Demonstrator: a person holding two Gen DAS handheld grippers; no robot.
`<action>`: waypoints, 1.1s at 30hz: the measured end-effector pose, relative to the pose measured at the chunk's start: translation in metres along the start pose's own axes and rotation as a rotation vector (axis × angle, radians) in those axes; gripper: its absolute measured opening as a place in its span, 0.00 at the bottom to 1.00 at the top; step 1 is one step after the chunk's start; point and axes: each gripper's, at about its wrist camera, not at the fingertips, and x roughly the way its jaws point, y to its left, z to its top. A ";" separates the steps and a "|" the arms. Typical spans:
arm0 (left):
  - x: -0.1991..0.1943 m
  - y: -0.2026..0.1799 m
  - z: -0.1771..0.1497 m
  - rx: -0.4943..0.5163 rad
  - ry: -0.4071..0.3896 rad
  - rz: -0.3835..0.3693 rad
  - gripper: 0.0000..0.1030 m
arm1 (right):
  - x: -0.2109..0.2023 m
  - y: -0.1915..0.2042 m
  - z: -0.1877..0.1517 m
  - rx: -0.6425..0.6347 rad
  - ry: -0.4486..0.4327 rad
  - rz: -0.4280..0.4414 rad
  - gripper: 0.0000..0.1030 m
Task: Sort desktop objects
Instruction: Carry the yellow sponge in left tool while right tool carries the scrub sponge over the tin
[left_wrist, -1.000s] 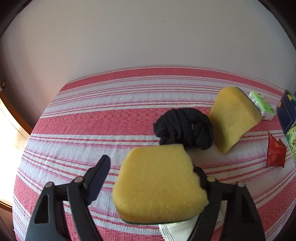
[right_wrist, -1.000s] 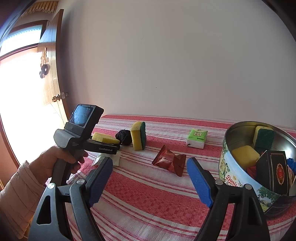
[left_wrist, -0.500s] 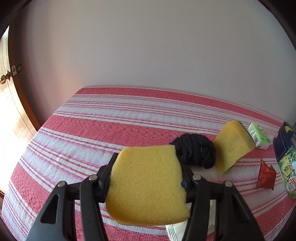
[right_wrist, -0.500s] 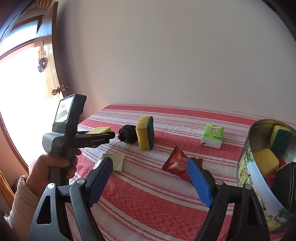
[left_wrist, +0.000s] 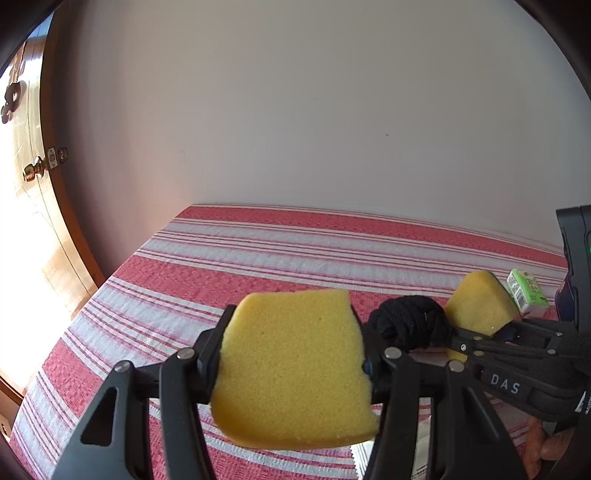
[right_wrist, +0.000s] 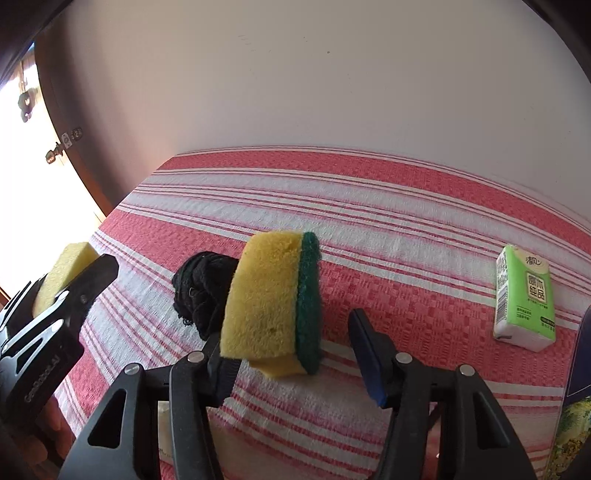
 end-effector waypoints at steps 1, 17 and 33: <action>-0.001 -0.002 -0.001 0.002 -0.003 -0.001 0.53 | -0.002 0.001 0.000 -0.003 -0.007 -0.003 0.29; -0.032 -0.027 -0.010 0.027 -0.114 -0.021 0.53 | -0.146 -0.029 -0.079 -0.060 -0.359 -0.097 0.29; -0.106 -0.133 -0.041 0.140 -0.141 -0.115 0.53 | -0.215 -0.047 -0.131 -0.097 -0.489 -0.199 0.29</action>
